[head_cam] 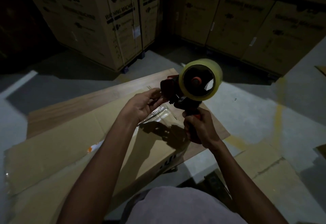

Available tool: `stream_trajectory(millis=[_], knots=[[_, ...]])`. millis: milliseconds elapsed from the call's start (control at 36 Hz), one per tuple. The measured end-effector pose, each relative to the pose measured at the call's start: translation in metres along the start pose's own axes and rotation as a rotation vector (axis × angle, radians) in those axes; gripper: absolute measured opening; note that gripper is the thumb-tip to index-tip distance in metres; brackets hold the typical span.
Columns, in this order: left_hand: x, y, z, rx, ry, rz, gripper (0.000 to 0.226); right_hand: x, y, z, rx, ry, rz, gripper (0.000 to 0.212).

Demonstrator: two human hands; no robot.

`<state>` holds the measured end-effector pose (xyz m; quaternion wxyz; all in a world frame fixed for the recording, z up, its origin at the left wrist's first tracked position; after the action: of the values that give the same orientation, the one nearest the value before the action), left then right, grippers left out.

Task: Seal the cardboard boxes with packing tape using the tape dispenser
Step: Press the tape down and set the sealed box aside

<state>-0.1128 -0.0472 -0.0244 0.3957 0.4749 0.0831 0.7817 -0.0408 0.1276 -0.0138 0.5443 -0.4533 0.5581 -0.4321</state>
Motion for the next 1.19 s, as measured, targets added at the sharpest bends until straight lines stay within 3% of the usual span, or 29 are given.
stream_trajectory(millis=[194,361,472,611,806,944,1194], knots=[[-0.002,0.034,0.003,0.220,0.102,-0.531,0.020,-0.004,-0.006,-0.014,-0.018,0.008,0.073,0.009],[0.006,0.057,0.002,0.331,0.179,-0.758,0.016,-0.003,0.010,-0.024,0.030,-0.014,0.114,0.013],[0.007,0.068,-0.010,0.391,0.219,-0.828,0.017,0.000,0.017,-0.028,0.080,-0.031,0.101,0.011],[0.006,0.079,-0.032,0.432,0.204,-0.913,0.021,0.004,0.013,-0.032,0.068,-0.072,0.079,0.028],[0.012,0.081,-0.056,0.436,0.193,-1.068,0.023,0.003,0.018,-0.038,0.149,-0.038,0.084,0.034],[0.017,0.095,-0.063,0.513,0.194,-1.104,0.019,-0.001,0.022,-0.040,0.228,0.006,0.077,0.026],[0.025,0.098,-0.080,0.557,0.201,-1.279,0.017,0.000,0.028,-0.041,0.298,0.060,0.142,0.030]])
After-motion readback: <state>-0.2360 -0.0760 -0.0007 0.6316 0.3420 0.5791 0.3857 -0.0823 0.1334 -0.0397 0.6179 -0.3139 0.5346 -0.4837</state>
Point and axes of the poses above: each hand's wrist, its own z-axis away from the middle knuckle, its own x-axis out of the palm, y = z × x, the point moved 10 cm from there along -z, towards the middle knuckle, and after that the axes turned 13 degrees about z, right-handed, at the moved point
